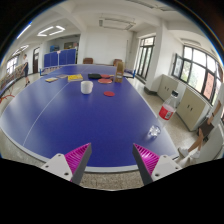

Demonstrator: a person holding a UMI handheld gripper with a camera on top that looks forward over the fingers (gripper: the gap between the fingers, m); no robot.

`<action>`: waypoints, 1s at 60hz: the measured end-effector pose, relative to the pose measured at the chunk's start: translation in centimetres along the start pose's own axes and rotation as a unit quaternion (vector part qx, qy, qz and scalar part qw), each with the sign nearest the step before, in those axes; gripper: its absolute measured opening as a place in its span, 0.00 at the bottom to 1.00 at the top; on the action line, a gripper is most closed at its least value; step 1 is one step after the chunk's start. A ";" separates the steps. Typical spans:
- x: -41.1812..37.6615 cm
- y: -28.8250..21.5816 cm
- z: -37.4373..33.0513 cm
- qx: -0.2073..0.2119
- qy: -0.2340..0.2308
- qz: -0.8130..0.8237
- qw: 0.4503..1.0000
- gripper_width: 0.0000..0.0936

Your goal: Pour water

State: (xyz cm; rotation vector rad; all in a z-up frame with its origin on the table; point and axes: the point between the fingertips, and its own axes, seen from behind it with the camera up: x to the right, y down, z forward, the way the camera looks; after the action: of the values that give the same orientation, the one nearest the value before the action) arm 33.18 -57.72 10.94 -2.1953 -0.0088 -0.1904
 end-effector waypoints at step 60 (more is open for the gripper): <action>25.2 -11.1 21.8 0.183 0.069 0.061 0.979 0.35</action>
State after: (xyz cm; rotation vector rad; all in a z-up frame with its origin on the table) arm 60.15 -35.26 10.77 -1.8058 0.1561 -0.2503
